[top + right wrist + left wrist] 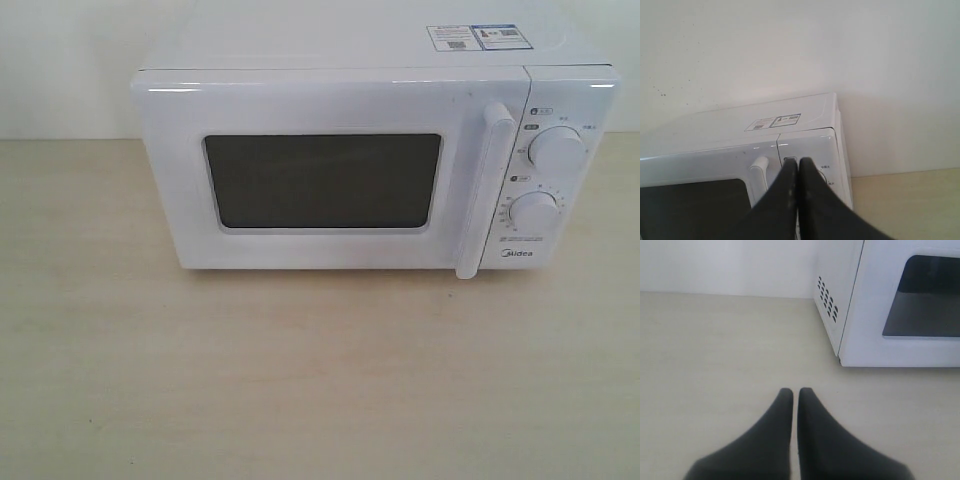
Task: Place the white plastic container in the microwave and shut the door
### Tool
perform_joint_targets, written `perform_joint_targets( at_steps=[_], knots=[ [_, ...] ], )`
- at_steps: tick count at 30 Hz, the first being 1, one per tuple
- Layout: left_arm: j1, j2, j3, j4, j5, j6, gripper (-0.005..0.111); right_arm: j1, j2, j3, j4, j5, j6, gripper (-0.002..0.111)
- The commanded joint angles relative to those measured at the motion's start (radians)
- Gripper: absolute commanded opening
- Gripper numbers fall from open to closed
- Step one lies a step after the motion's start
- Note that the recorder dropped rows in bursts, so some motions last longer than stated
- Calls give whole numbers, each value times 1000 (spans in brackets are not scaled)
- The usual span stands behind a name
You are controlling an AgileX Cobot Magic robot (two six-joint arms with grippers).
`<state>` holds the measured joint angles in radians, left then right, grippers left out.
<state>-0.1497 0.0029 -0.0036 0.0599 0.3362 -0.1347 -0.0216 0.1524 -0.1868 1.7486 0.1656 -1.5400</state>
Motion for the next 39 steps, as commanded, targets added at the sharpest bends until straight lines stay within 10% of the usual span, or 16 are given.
perform_joint_targets(
  at_steps=[1,21,39],
  knots=[
    [2,-3,4,3,0,-4,4,-6,-1,5,-4,-2,-3,0],
    [2,-3,4,3,0,-4,4,-6,-1,5,-4,-193,-7,0],
    [2,-3,4,3,0,-4,4,-6,-1,5,-163,19,159,0]
  ],
)
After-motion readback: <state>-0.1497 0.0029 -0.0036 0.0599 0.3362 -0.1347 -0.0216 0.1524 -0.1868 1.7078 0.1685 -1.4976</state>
